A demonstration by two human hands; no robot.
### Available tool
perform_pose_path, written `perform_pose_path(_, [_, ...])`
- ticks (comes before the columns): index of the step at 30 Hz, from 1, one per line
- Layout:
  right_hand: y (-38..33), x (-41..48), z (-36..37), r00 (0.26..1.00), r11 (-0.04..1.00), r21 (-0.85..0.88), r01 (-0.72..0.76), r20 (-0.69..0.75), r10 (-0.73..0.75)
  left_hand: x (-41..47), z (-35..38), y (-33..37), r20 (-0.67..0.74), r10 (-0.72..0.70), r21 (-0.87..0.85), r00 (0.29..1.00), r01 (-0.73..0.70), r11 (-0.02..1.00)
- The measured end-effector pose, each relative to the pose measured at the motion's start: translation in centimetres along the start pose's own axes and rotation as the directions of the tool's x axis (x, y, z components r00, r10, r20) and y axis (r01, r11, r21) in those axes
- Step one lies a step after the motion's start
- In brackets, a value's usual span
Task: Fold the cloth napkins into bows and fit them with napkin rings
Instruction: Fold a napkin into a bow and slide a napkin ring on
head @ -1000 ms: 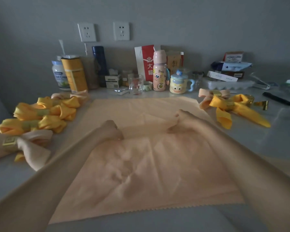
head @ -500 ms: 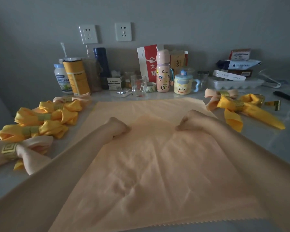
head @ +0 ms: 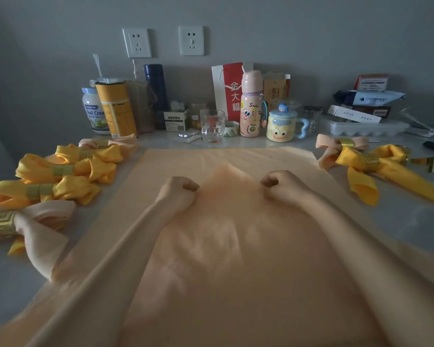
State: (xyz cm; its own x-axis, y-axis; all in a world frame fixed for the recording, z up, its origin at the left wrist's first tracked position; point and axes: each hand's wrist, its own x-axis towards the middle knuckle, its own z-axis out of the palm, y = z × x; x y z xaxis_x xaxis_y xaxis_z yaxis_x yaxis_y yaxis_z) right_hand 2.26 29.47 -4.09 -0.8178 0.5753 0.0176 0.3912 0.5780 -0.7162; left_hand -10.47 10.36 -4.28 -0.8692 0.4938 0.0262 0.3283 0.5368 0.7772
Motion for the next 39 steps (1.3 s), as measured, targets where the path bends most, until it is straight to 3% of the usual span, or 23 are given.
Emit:
perform_pose_path(5, [0.7,0.1,0.8,0.993,0.996,0.011,0.086,-0.086,-0.085,-1.0,0.0,0.0,0.049,0.189,0.106,0.981,-0.193,0.975])
perform_pose_path(11, [0.2,-1.0,1.4,0.968,0.975,-0.113,0.192,-0.144,-0.207,-2.3,1.3,1.0,-0.077,0.251,0.446,0.965,-0.191,0.874])
perform_pose_path(14, [0.0,-1.2,1.5,0.963,0.969,-0.153,0.196,-0.159,-0.22,-2.9,2.2,1.5,-0.047,0.341,0.539,0.939,-0.264,0.8])
perform_pose_path(22, [0.1,-1.4,1.3,0.969,0.974,-0.121,0.191,-0.136,-0.207,-3.7,3.1,1.7,0.033,0.452,0.456,0.891,-0.416,0.787])
perform_pose_path(27, [-0.1,-1.5,1.2,0.973,0.976,-0.058,0.208,-0.091,-0.213,-4.2,3.7,1.7,0.15,0.42,0.401,0.895,-0.443,0.802])
perform_pose_path(30, [-0.4,-1.5,1.5,0.959,0.966,-0.169,0.196,-0.174,-0.225,-4.2,3.8,1.5,0.161,0.408,0.409,0.899,-0.437,0.801])
perform_pose_path(32, [-0.9,-1.9,1.9,0.91,0.923,-0.299,0.245,-0.258,-0.325,-4.6,3.9,1.5,0.177,0.405,0.455,0.897,-0.44,0.774])
perform_pose_path(34, [-1.9,-2.7,2.8,0.886,0.885,-0.293,0.362,-0.187,-0.424,-4.7,4.1,1.5,0.172,0.42,0.482,0.891,-0.449,0.753])
perform_pose_path(36, [-2.9,-3.7,4.2,0.899,0.87,-0.252,0.423,-0.003,-0.438,-4.6,4.3,1.3,0.169,0.42,0.492,0.892,-0.446,0.748])
perform_pose_path(39, [-2.7,-4.1,4.8,0.891,0.869,-0.22,0.442,0.215,-0.399,-4.6,4.8,1.4,0.272,0.28,0.491,0.921,-0.382,0.783])
